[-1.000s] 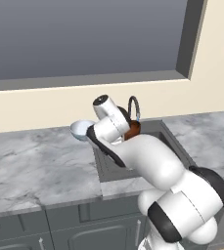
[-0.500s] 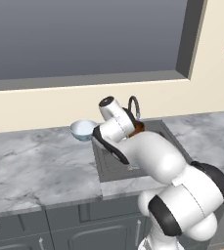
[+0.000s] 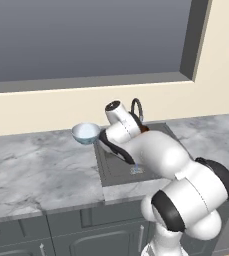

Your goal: Rinse each bowl for a few seconds and place them down in the sink or on the counter.

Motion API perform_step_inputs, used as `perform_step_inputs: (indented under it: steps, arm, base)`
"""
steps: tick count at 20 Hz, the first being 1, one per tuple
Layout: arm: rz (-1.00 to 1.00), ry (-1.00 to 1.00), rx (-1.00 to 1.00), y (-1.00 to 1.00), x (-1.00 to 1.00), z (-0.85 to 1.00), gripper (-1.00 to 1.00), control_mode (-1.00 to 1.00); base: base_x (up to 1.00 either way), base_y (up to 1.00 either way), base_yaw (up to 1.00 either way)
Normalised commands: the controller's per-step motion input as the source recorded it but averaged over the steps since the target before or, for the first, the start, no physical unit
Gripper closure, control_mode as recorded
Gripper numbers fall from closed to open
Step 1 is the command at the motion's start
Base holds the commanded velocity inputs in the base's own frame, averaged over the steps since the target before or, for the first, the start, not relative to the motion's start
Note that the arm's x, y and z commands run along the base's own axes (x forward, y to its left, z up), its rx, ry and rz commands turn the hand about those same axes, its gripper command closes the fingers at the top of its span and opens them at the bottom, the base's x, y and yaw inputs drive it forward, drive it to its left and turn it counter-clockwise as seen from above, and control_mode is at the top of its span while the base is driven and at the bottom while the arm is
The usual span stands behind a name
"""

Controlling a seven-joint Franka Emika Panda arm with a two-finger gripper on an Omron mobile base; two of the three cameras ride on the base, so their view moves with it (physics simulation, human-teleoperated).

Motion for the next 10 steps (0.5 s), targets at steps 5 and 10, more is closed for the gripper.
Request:
perform_step_inputs:
  steps: [5,10]
  arm:
    - [0.0,0.03,0.0,-0.11,0.21,-0.18,1.0,-1.0]
    - [0.0,0.03,0.0,-0.13,0.24,-0.17,1.0,-1.0]
  base:
    - [0.0,0.0,0.0]
    - [0.0,0.0,0.0]
